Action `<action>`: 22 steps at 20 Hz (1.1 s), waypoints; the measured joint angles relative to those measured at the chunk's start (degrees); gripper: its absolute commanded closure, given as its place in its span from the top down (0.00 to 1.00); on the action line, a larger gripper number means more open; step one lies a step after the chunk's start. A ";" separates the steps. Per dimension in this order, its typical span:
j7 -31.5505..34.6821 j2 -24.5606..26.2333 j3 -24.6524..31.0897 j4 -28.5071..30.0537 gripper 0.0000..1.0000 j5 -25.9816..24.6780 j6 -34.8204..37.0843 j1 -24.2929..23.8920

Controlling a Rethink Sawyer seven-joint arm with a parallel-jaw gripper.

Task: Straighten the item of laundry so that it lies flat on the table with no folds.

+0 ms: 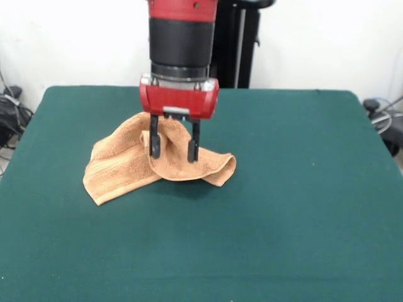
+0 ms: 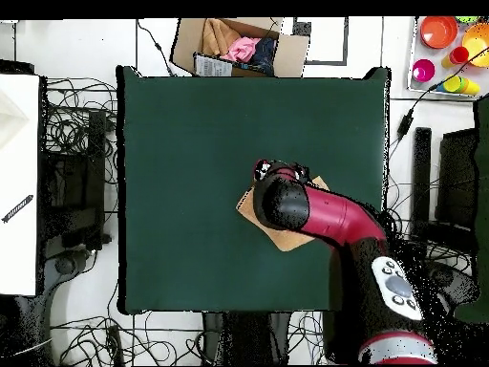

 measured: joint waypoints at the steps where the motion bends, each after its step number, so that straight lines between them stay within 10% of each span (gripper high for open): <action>1: 0.00 0.72 -0.01 -0.20 1.00 0.00 -1.05 0.01; 22: 0.00 5.74 0.50 -0.49 1.00 1.60 -6.14 -0.33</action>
